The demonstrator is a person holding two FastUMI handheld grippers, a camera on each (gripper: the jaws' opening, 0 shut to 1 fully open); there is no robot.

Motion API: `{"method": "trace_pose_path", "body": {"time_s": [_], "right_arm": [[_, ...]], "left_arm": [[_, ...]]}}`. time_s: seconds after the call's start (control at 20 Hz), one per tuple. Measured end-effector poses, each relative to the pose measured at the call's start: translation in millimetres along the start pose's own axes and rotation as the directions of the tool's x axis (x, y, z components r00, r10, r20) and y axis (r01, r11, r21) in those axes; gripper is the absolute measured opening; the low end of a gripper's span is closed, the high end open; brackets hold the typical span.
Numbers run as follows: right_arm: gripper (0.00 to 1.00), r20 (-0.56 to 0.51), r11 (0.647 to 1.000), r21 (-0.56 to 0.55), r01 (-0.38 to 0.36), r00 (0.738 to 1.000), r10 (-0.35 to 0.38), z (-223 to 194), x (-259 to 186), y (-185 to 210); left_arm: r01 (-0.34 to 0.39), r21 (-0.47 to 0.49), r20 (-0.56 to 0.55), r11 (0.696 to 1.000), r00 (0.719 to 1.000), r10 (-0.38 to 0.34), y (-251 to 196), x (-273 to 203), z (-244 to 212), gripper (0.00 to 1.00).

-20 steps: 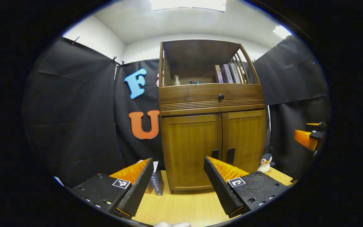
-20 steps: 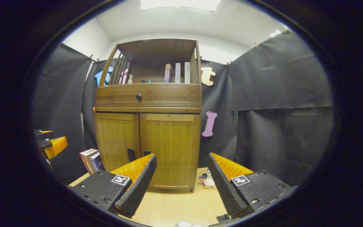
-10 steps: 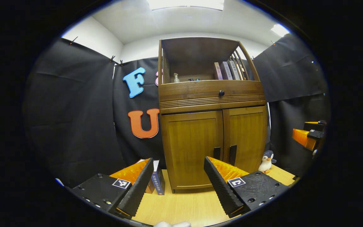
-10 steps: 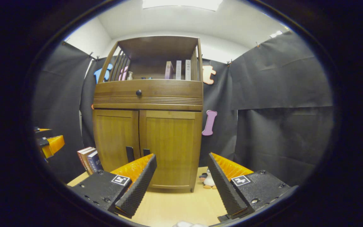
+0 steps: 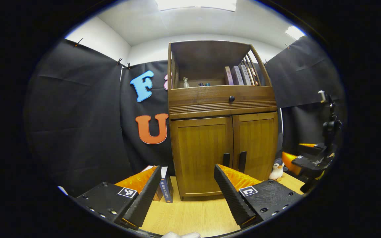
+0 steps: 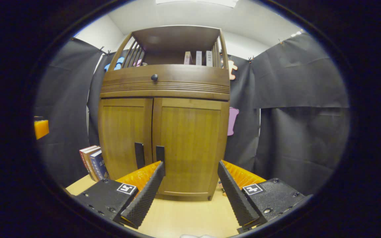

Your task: Open the right door of the double-door shoe cabinet with the right hand, and open the left door with the left hand.

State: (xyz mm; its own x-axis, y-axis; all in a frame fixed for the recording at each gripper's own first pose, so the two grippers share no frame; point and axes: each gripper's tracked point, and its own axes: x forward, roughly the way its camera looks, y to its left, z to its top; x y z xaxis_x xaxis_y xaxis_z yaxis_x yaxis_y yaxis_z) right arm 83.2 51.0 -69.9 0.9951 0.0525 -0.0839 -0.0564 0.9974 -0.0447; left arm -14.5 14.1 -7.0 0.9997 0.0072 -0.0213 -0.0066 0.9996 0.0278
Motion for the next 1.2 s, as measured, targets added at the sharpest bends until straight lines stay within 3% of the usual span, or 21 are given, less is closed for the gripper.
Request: {"method": "trace_pose_path", "body": {"time_s": [0.3, 0.75, 1.05, 1.2], "right_arm": [[1.00, -0.040, 0.998, 0.022, -0.066, 0.997, 0.066, -19.0, 64.6, 42.1], [1.00, -0.104, 0.998, -0.020, -0.056, 0.993, 0.053, -52.2, 168.6, 84.8], [0.86, -0.149, 0.997, -0.034, -0.068, 0.987, 0.062, -64.4, 202.9, 97.0], [0.66, -0.174, 0.997, -0.020, -0.070, 0.983, 0.065, -68.5, 211.5, 97.4]], "left_arm": [[-0.030, 0.004, -0.023, 1.000, 0.999, 0.030, 9.6, -13.2, -5.4, 0.96], [-0.105, 0.022, -0.048, 0.994, 0.993, 0.106, 34.0, -29.3, -6.9, 0.96], [-0.159, 0.024, -0.058, 0.987, 0.985, 0.160, 53.0, -39.5, -7.6, 0.96], [-0.176, 0.025, -0.067, 0.984, 0.982, 0.177, 56.8, -38.9, -9.2, 0.96]]}}
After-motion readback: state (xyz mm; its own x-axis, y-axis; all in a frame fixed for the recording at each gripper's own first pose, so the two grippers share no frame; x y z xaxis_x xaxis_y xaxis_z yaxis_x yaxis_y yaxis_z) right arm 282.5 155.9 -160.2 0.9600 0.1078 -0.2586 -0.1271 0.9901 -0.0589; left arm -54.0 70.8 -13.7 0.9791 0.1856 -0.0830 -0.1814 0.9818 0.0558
